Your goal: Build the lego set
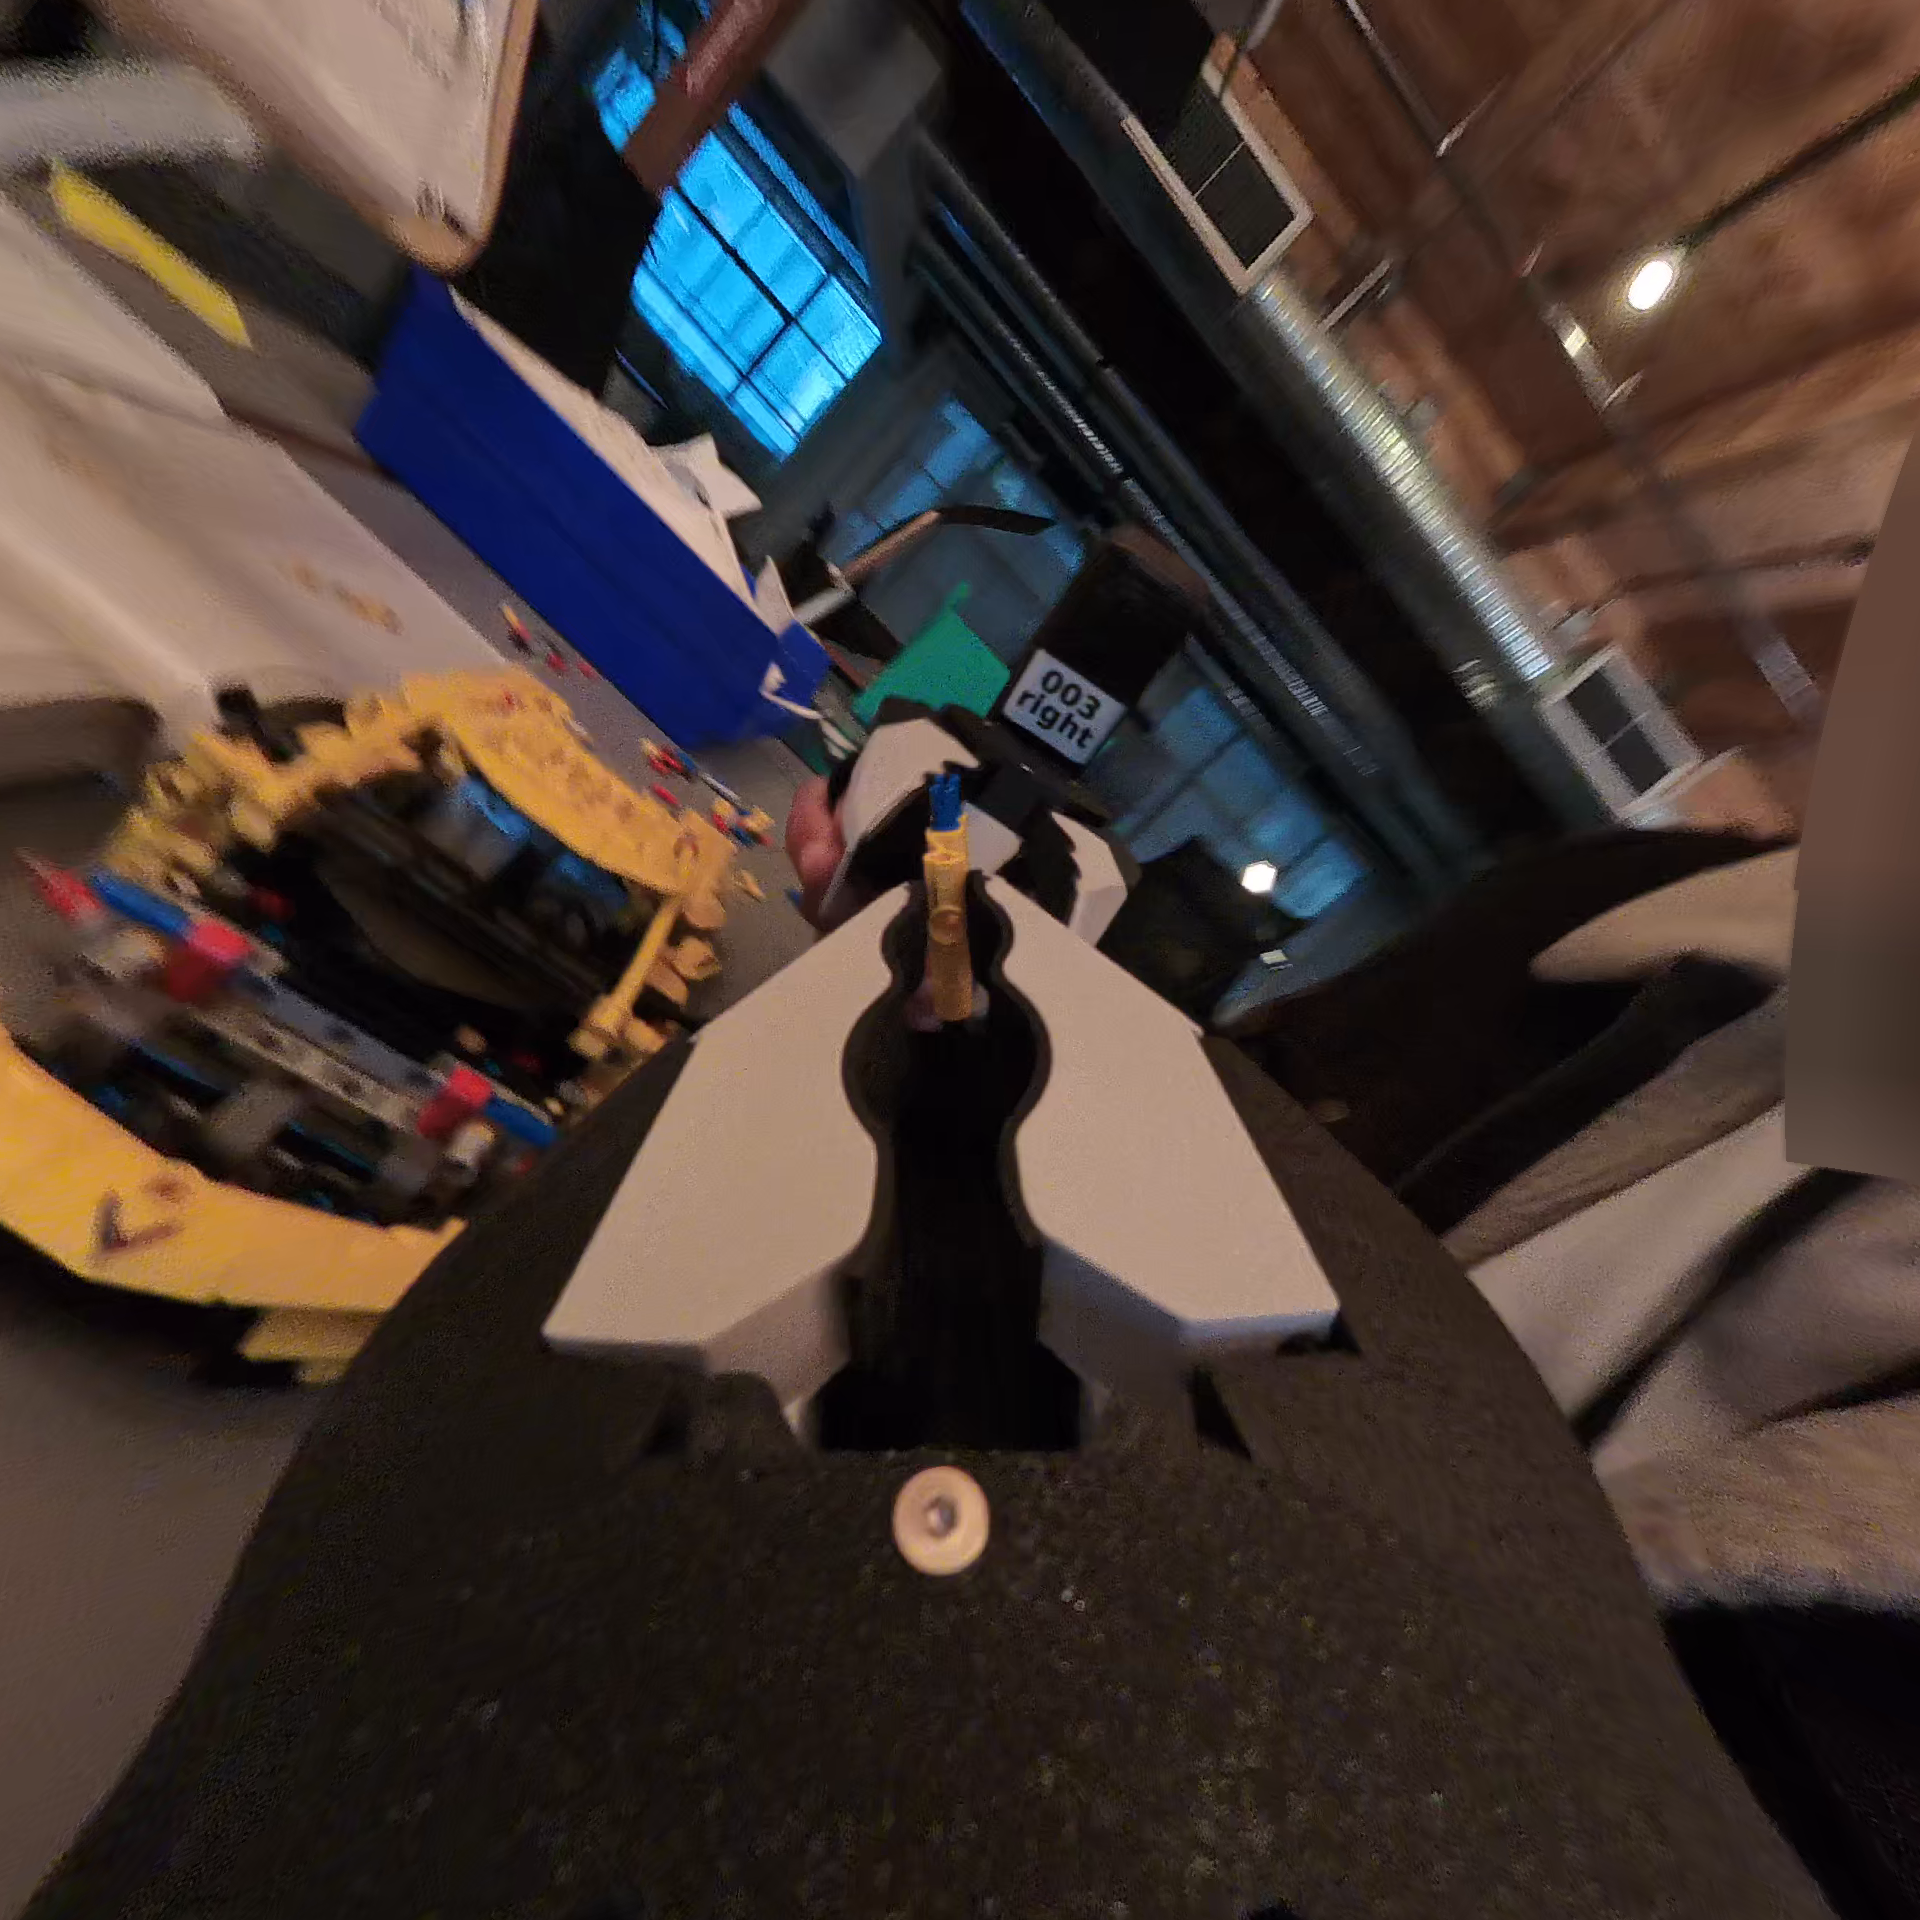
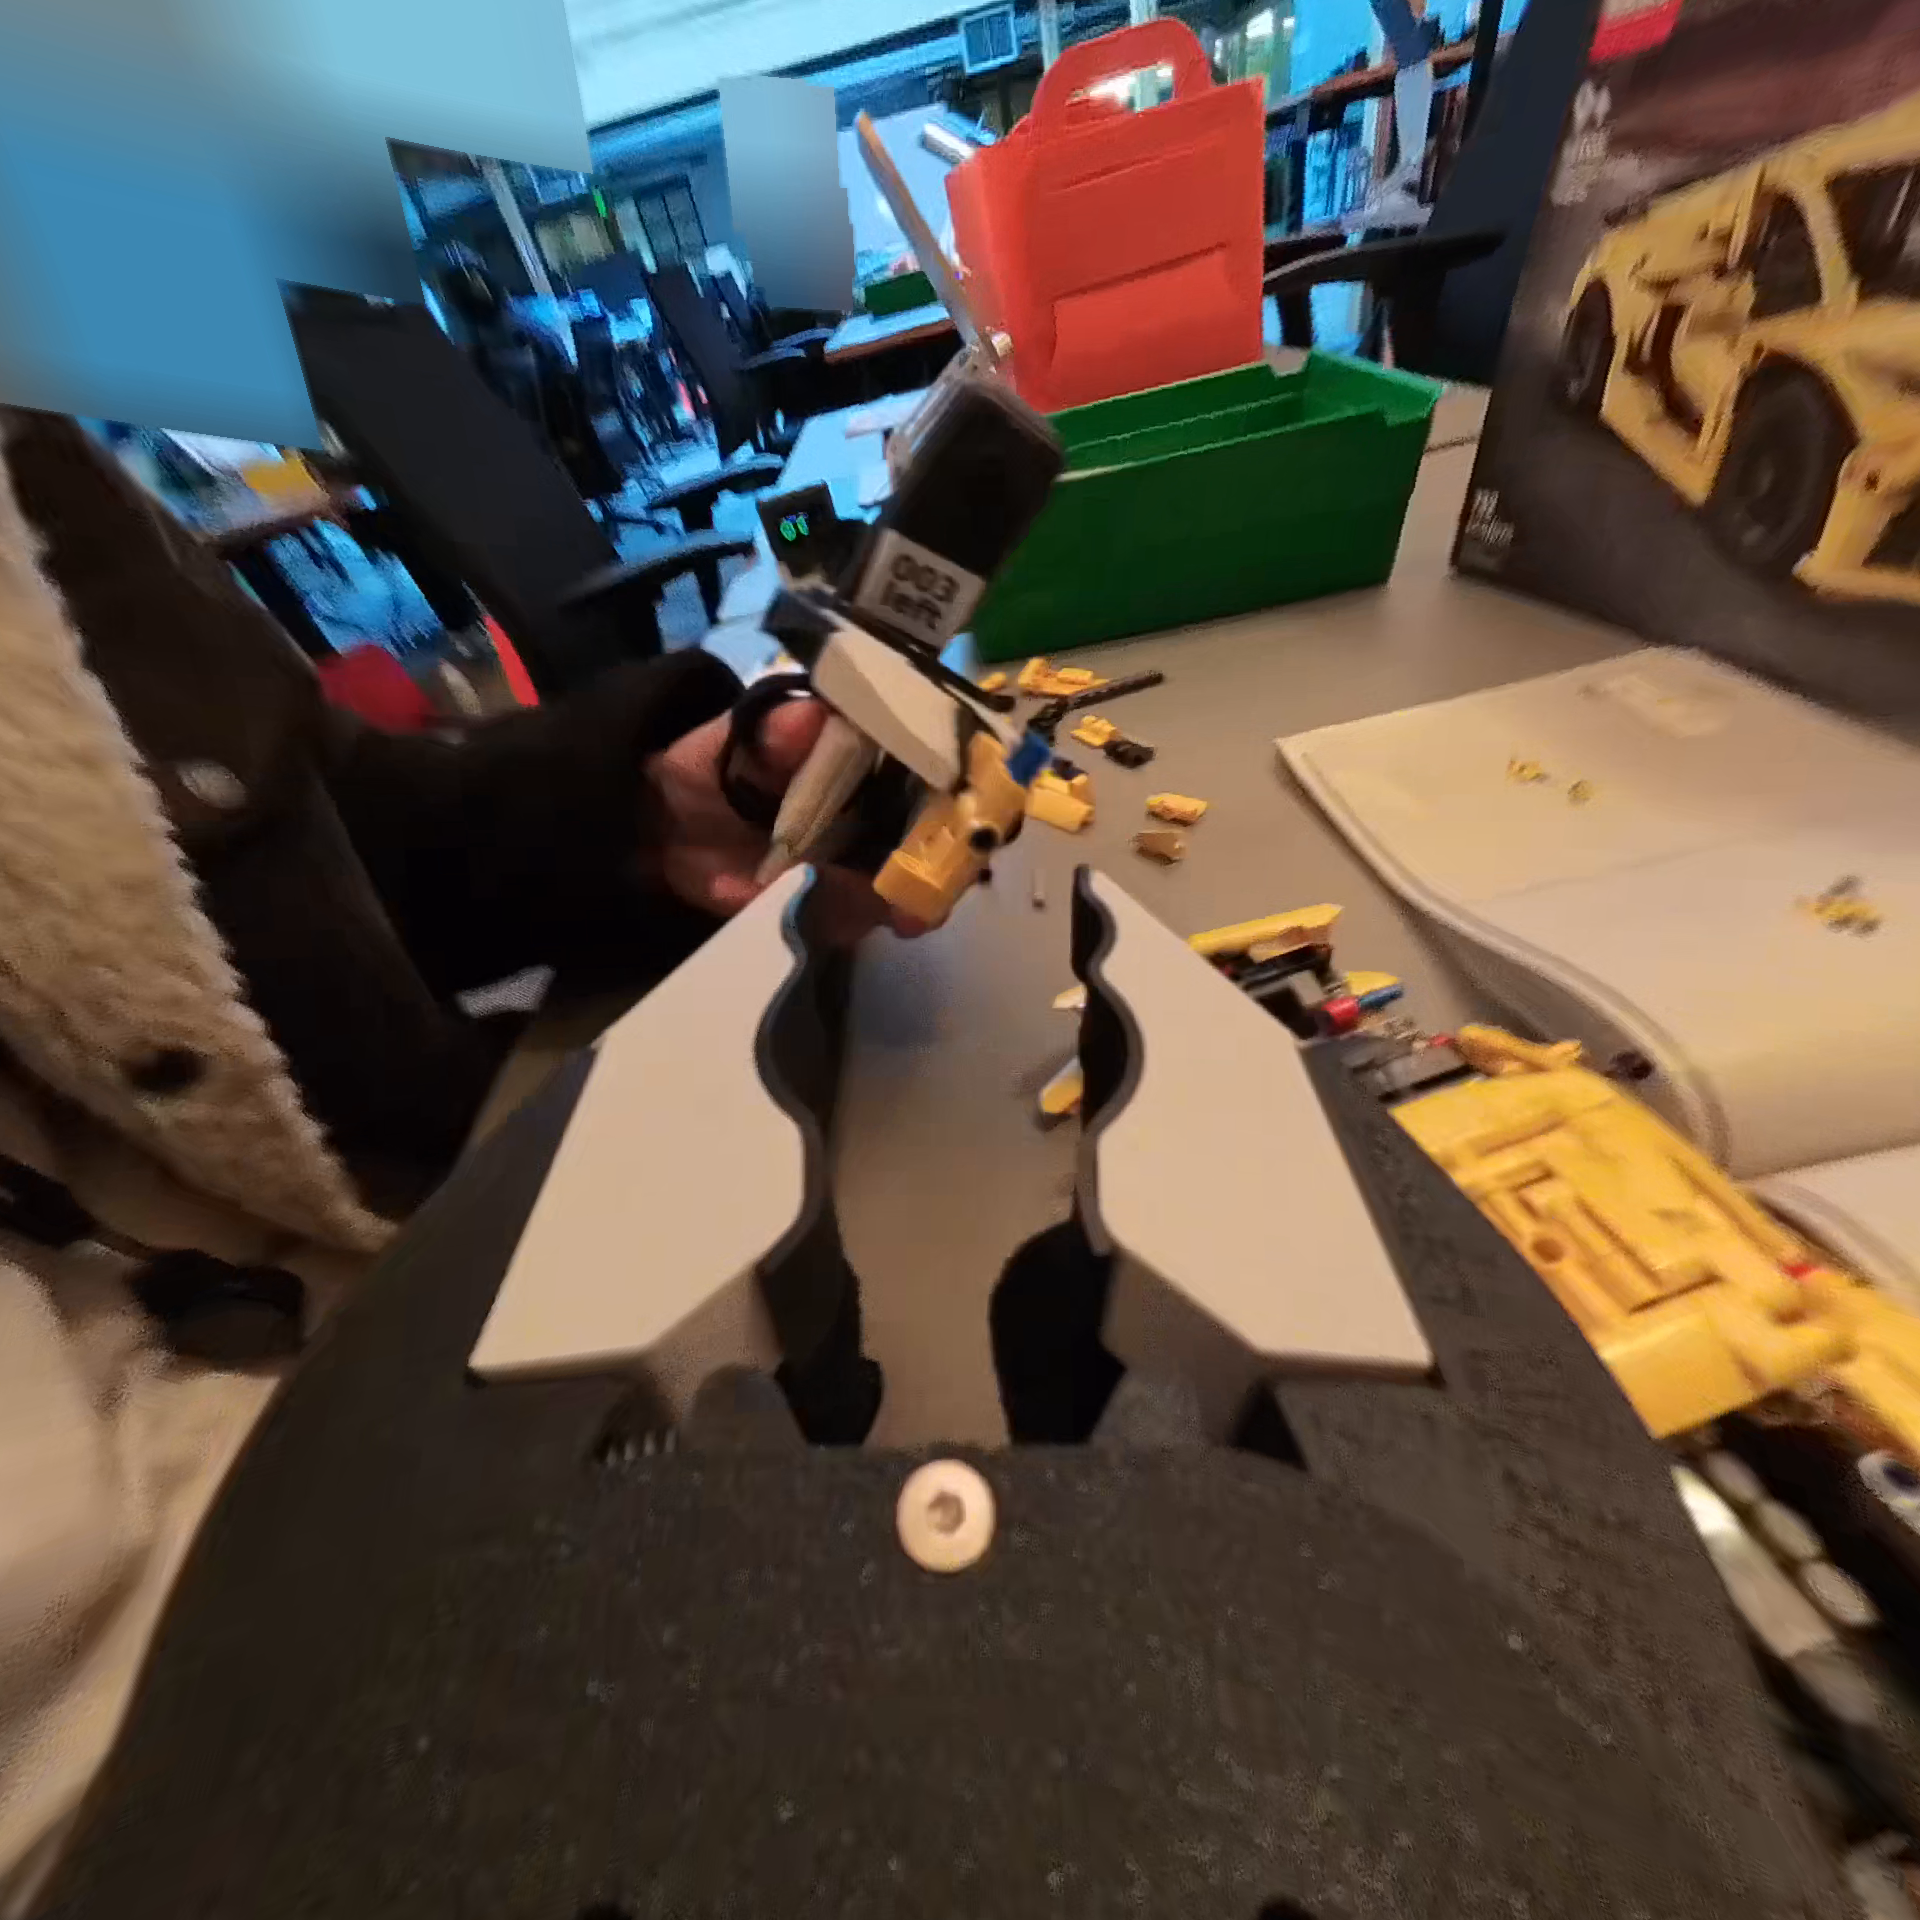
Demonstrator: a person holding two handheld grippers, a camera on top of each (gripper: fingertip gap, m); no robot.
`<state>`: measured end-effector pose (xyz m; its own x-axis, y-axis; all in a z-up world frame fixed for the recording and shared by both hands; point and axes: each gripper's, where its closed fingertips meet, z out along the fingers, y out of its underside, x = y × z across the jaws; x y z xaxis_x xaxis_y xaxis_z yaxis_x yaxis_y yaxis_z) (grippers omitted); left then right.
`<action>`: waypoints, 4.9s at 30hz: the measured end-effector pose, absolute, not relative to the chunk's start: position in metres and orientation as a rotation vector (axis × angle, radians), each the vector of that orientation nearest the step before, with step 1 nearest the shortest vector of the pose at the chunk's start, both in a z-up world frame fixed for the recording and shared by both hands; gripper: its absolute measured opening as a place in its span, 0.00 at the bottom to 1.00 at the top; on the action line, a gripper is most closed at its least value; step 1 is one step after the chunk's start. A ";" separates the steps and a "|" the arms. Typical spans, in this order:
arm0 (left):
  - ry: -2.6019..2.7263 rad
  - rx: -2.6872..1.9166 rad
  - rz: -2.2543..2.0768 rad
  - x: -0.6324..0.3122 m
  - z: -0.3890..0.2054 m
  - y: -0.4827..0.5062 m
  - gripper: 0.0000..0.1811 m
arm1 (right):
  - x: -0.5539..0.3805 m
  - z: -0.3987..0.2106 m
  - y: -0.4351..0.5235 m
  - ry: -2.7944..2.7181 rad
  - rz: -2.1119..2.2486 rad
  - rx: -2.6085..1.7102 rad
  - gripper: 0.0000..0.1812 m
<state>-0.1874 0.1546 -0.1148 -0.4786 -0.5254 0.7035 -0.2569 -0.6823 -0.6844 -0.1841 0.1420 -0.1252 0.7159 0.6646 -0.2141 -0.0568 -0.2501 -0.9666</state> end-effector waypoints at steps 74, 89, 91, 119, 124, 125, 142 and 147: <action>0.880 -1.656 -2.135 -0.180 -0.131 0.201 0.19 | -0.160 -0.138 0.130 -0.476 0.730 -1.851 0.04; 1.112 -1.458 -1.618 -0.198 -0.136 0.227 0.17 | -0.127 -0.217 0.057 -0.769 0.490 -2.247 0.05; 1.154 -1.439 -1.613 -0.195 -0.138 0.220 0.17 | -0.125 -0.222 0.054 -0.783 0.481 -2.257 0.05; 1.220 -1.507 -1.420 -0.196 -0.150 0.227 0.12 | 0.060 -0.163 0.063 0.361 0.028 -1.857 0.22; 1.293 -1.544 -1.091 -0.237 -0.147 0.279 0.12 | 0.052 -0.174 0.067 0.353 -0.001 -1.905 0.20; 1.333 -1.594 -1.033 -0.251 -0.149 0.289 0.12 | 0.053 -0.177 0.067 0.337 -0.035 -1.923 0.19; 1.343 -2.113 -0.595 -0.426 -0.210 0.371 0.20 | 0.065 -0.192 0.059 0.330 -0.131 -1.987 0.15; 1.273 -2.125 -0.403 -0.444 -0.219 0.389 0.20 | 0.065 -0.197 0.060 0.315 -0.140 -2.013 0.14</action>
<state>-0.4441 0.3892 -0.2194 0.4883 -0.8711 -0.0536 -0.6813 -0.3421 -0.6471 0.0648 0.0602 -0.1971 0.9586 -0.2822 -0.0392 -0.1600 -0.4194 -0.8936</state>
